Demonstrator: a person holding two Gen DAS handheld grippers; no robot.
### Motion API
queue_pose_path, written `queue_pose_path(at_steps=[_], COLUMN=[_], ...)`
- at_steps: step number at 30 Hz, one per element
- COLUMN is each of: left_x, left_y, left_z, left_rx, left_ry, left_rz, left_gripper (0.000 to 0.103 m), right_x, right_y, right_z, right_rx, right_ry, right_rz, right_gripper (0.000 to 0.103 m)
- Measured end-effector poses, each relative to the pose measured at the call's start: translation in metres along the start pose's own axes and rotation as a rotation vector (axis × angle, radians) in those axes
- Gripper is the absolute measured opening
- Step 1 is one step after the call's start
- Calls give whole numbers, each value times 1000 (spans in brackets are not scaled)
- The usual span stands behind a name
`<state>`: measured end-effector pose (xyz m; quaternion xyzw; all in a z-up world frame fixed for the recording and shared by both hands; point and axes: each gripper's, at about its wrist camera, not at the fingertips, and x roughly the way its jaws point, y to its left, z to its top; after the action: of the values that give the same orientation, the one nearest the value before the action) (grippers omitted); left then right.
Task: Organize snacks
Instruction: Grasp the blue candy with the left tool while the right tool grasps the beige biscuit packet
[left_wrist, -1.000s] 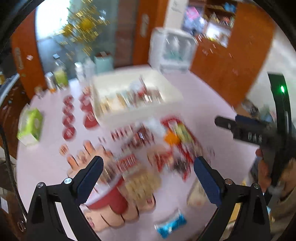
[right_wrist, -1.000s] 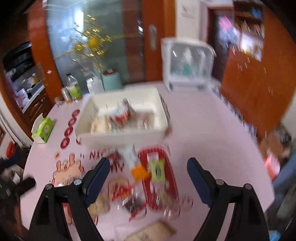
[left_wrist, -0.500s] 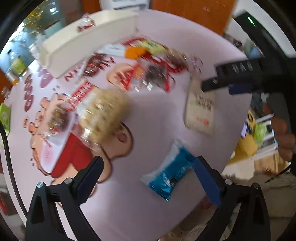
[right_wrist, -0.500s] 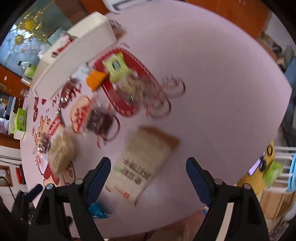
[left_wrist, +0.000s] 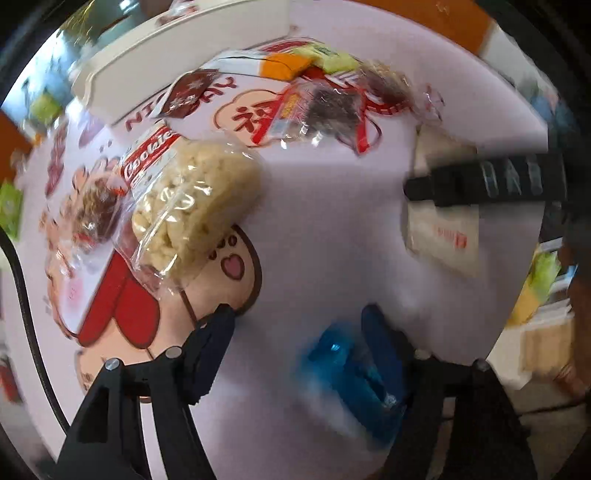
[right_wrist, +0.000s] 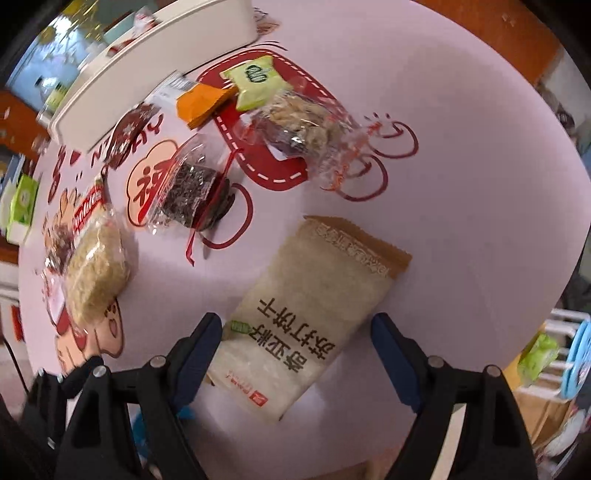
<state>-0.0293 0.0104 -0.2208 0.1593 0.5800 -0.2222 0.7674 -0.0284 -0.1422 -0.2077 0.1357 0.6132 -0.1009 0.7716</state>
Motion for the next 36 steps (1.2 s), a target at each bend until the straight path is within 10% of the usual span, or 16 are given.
queue_pose_path(at_steps=[4,7,11,31,36], left_x=[-2,-2,1,-17,-37], left_y=[13,22,34,59,50], left_z=[8,12,16,-6,-9], left_rx=[-80,-131,-201,-364,-404], left_ry=[-13,-12,-1,-2,-48], left_rz=[24,19,-33,-65,-12], left_gripper=[45,8,7,47,62], right_x=[-2,-8,-22,-11,-6], right_y=[3,-3,-7,-18,-19], right_z=[-4,-4,4,2,5], right_rx=[-24,-27,-46,-24,-3], right_ry=[-17,-49,-99,11,72], right_rz=[9,22,40,60,74], right_gripper=[77,65,33,33,47])
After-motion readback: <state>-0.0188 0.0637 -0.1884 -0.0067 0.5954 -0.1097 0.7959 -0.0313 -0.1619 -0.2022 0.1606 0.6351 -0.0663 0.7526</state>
